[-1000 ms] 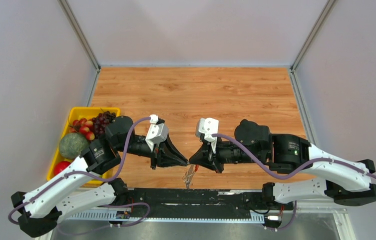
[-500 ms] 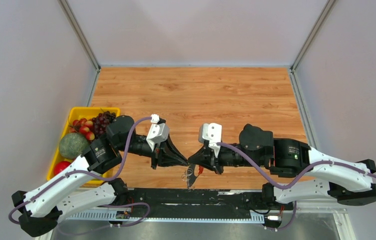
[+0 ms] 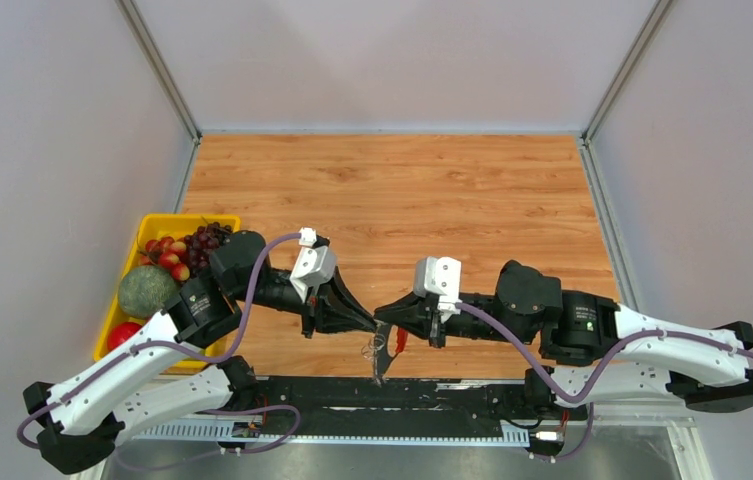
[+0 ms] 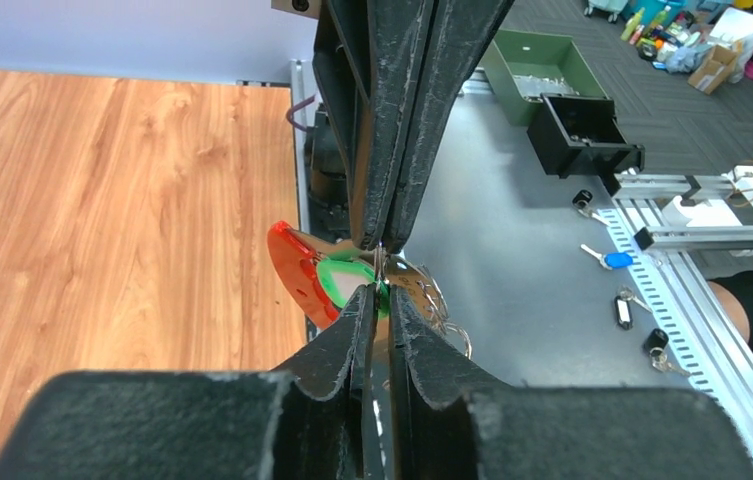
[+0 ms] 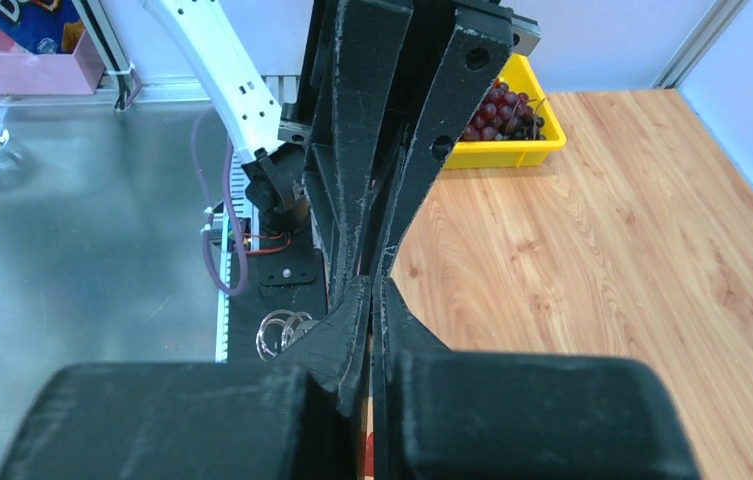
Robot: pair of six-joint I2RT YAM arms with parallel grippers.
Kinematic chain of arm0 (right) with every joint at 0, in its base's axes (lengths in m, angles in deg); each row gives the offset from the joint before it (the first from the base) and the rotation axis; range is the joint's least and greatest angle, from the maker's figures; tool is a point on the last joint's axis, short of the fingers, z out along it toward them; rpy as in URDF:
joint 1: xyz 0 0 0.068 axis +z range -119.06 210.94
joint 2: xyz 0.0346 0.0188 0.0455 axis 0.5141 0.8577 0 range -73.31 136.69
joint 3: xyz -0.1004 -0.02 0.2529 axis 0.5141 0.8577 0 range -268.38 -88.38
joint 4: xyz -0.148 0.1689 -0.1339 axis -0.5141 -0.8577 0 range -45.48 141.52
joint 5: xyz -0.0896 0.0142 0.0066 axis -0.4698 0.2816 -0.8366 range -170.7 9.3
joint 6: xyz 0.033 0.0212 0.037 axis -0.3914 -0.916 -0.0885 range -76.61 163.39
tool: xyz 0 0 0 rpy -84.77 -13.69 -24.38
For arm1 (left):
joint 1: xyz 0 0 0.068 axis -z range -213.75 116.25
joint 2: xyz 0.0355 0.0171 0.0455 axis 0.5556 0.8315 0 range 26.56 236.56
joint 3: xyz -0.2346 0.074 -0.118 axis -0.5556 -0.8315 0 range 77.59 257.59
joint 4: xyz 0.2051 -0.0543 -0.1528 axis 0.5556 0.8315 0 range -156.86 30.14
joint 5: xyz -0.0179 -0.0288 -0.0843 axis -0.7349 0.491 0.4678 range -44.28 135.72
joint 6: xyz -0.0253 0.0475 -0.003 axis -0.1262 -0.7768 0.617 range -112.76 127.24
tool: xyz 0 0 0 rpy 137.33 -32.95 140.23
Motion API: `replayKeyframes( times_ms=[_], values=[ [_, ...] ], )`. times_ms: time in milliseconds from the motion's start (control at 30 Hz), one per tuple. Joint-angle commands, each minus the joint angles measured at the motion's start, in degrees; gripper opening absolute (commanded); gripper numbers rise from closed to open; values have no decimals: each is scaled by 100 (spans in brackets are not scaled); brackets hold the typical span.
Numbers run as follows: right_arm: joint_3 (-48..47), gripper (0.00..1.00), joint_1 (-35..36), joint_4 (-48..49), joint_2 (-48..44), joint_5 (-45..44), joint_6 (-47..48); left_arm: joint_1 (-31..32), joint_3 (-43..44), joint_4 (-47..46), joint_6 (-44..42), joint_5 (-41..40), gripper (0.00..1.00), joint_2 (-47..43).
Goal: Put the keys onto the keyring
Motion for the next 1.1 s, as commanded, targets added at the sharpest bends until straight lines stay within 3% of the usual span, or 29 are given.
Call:
replayKeyframes(
  times_ms=[0, 100, 533, 667, 800, 1067],
  values=[
    [38, 0, 40, 850, -54, -136, 152, 19, 109, -398, 198, 214, 20, -104],
    [35, 0, 44, 916, -6, -105, 135, 19, 68, -551, 285, 196, 28, -178],
    [572, 0, 54, 1911, -403, 69, -63, 18, -75, -839, 399, 139, 31, -254],
    [583, 0, 76, 1977, -446, 218, -91, 19, -52, -697, 310, -2, 36, -227],
    [554, 0, 123, 1968, -488, 284, -84, 15, 131, -369, 208, -404, 43, -287],
    [556, 0, 153, 1864, -543, 175, -28, 22, 546, -36, 165, -1117, 48, -632]
  ],
)
